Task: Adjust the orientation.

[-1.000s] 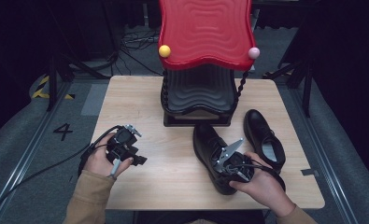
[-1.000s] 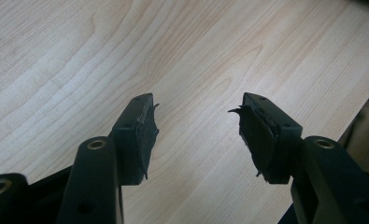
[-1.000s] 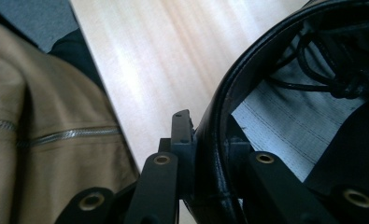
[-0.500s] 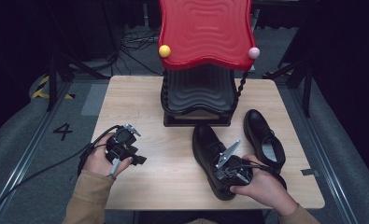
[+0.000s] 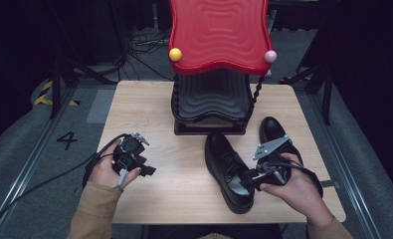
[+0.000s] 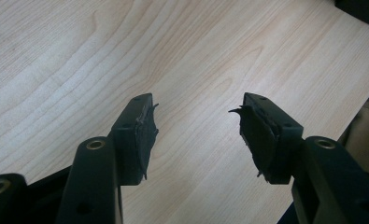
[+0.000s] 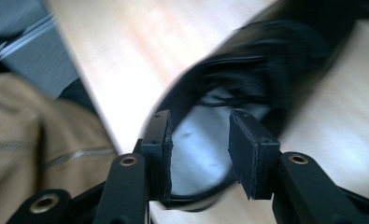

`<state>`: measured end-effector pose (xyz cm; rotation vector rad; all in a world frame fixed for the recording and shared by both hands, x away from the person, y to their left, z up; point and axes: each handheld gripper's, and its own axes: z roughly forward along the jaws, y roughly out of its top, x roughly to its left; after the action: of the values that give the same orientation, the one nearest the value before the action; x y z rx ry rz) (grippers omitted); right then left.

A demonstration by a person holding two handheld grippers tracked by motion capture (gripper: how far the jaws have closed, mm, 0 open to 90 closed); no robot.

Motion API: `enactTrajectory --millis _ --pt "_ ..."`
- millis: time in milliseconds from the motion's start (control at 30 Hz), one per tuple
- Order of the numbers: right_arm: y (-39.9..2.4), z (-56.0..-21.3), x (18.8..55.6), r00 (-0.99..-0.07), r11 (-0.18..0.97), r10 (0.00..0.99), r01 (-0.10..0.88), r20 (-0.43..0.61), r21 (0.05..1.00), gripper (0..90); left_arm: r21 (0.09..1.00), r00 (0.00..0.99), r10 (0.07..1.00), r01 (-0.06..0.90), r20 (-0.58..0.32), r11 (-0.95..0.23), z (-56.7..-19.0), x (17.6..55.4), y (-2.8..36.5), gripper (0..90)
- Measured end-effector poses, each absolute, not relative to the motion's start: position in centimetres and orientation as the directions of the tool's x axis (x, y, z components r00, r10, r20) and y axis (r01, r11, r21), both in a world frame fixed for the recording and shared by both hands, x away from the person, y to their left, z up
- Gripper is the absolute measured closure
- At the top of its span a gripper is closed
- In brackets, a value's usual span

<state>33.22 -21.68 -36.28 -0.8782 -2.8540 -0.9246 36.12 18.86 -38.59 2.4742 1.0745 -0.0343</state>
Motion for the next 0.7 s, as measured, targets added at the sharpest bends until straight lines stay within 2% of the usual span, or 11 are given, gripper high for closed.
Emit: enactTrajectory --millis 233,433,533,700 --pt "-25.5 -36.0 34.7 -0.712 0.533 0.686 0.632 0.15 0.563 61.0 0.383 0.701 0.687 0.697 -0.19 -0.606 -38.6 36.2 18.8 45.8" --pt "-27.7 -36.1 35.4 -0.645 0.484 0.755 0.668 0.117 0.565 57.1 0.381 0.704 0.686 0.694 -0.184 -0.61 -38.6 36.2 18.7 45.8" --pt "-28.6 -36.4 35.7 -0.576 0.442 0.801 0.751 0.161 0.49 56.8 0.379 0.701 0.688 0.698 -0.188 -0.608 -38.6 36.1 18.8 45.8" --pt "-29.8 -37.4 36.2 -0.537 0.455 0.837 0.792 0.11 0.406 56.1 0.378 0.697 0.69 0.702 -0.194 -0.603 -38.7 36.1 18.7 45.8"
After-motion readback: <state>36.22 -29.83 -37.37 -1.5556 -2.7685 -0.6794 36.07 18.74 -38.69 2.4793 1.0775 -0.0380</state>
